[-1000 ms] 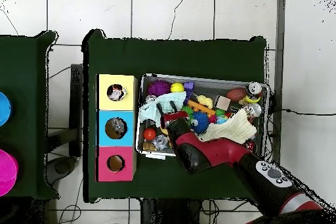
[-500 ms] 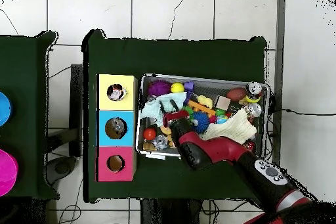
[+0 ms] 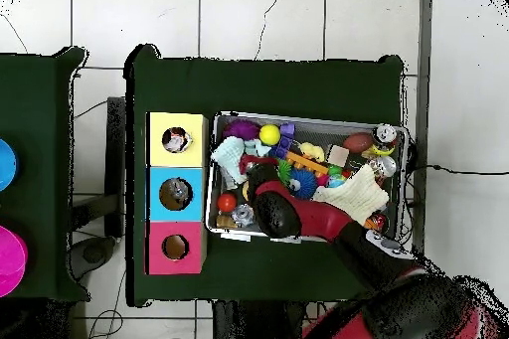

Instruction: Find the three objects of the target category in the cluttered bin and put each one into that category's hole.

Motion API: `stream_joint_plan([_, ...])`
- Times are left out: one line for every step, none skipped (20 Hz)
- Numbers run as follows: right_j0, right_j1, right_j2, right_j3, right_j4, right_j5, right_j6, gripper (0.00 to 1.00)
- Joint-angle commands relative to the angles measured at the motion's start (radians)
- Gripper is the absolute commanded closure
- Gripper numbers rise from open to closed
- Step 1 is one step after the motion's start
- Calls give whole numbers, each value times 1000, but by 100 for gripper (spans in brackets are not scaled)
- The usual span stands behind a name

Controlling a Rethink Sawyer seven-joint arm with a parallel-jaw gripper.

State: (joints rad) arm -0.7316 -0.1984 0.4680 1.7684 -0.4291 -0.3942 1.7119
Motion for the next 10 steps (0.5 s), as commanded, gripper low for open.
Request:
stream_joint_plan([340, 162, -614, -149, 518, 463, 234, 0])
stream_joint_plan([367, 168, -644, -130, 559, 366, 207, 0])
stream_joint_plan([384, 171, -663, -110, 593, 279, 185, 0])
stream_joint_plan([425, 189, -702, -84, 646, 75, 158, 0])
stream_joint_plan([441, 198, -716, -66, 677, -31, 140, 0])
stream_joint_plan([476, 226, -741, -39, 747, -254, 113, 0])
stream_joint_plan([488, 237, -748, -28, 776, -345, 105, 0])
stream_joint_plan([507, 257, -760, -16, 822, -457, 91, 0])
stream_joint_plan([515, 264, -766, -11, 840, -494, 85, 0])
stream_joint_plan([534, 276, -778, 2, 885, -557, 73, 0])
